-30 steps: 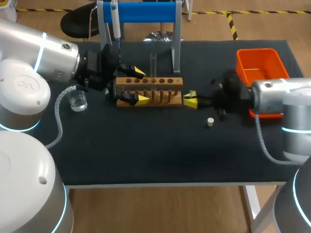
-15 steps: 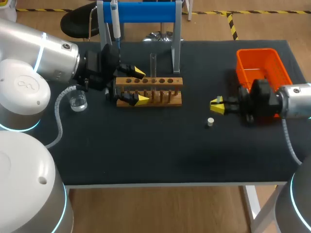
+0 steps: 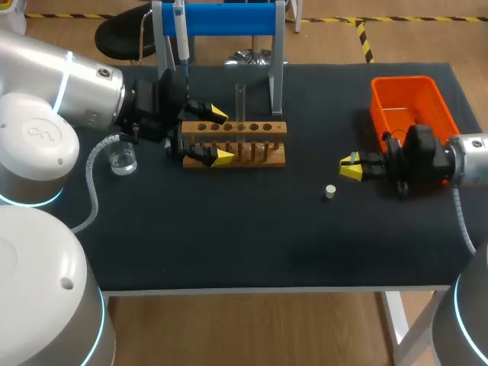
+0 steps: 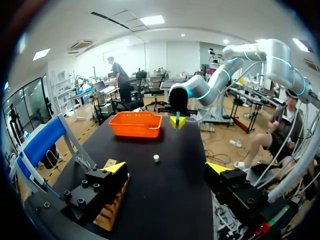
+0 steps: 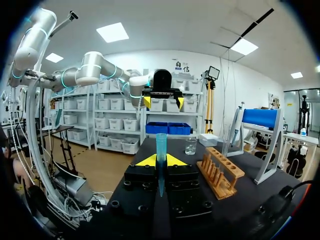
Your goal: Invert the test tube, pick up the pipette, mount the tip to pipette, aspirate from beaker and dispense into the tube, eject the tip, return the pipette, and cap with the stopper.
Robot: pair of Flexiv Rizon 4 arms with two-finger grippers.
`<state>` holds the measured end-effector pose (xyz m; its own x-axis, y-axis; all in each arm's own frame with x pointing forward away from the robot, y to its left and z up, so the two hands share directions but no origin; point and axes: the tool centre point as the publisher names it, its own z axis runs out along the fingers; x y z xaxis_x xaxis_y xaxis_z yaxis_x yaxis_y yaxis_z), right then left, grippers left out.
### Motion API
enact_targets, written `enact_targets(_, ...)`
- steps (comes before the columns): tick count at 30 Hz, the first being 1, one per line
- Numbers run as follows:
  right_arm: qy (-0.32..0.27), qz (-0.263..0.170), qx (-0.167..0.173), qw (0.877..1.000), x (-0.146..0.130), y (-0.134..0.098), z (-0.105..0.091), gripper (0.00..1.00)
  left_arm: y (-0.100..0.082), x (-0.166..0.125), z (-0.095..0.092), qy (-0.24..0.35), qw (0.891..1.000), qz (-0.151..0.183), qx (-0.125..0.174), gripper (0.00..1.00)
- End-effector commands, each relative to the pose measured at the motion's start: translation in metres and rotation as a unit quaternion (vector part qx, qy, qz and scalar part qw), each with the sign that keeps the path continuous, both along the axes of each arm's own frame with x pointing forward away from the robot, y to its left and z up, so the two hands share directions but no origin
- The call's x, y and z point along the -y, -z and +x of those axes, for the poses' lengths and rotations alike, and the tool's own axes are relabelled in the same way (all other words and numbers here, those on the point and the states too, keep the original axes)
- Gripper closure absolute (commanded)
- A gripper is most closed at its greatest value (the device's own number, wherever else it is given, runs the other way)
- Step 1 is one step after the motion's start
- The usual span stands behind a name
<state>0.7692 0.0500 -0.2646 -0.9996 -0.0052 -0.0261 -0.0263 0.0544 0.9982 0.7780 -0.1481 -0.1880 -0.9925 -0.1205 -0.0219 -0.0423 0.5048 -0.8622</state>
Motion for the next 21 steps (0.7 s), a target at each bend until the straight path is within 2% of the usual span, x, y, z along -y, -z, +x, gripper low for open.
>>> enact_targets(1, 0.002, -0.002, 0.001, 1.0, 0.0, -0.002, -0.002, 1.0, -0.001, 0.0, 0.0, 0.0, 1.0, 0.001, -0.001, 0.0)
enact_targets(13, 0.002, -0.002, 0.001, 1.0, 0.0, -0.002, -0.002, 1.0, -0.001, 0.0, 0.0, 0.0, 1.0, 0.001, -0.001, 0.0)
enact_targets(19, 0.002, -0.002, 0.001, 1.0, 0.0, -0.002, -0.002, 1.0, -0.004, -0.028, 0.036, -0.066, 0.998, -0.013, 0.013, 0.0)
enact_targets(21, 0.002, -0.002, 0.001, 1.0, 0.0, -0.002, -0.002, 1.0, -0.006, -0.037, 0.049, -0.087, 0.996, -0.008, 0.019, 0.0)
